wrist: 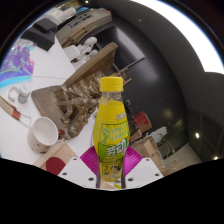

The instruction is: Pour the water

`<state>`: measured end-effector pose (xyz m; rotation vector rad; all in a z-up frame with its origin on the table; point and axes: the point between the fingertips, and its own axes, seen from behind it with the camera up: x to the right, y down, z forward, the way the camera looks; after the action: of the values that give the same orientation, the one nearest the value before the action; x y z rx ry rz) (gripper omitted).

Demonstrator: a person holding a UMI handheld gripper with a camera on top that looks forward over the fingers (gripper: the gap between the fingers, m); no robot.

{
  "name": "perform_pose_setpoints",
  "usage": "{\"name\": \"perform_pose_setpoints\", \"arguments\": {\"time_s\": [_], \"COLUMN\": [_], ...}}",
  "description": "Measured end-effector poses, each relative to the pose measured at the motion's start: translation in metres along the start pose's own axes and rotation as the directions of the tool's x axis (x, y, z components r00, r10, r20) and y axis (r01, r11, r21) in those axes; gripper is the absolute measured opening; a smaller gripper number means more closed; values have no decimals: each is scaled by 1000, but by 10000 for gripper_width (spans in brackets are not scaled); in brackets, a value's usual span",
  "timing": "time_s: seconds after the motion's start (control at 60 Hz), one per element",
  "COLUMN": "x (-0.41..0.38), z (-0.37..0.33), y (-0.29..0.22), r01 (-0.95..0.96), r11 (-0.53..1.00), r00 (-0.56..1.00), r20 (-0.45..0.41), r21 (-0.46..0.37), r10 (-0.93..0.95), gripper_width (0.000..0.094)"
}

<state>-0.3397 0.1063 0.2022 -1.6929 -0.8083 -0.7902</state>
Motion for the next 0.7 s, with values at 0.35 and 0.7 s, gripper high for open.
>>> {"name": "perform_pose_setpoints", "arguments": {"time_s": [0.35, 0.7], "x": [-81, -133], "z": [4, 9], "y": [26, 56], "r01": [-709, -794], "r11": [692, 579], "r00": [640, 514], "r20": [286, 305], "r21": [-136, -184], "r10": [713, 802], "gripper_width": [278, 351]}}
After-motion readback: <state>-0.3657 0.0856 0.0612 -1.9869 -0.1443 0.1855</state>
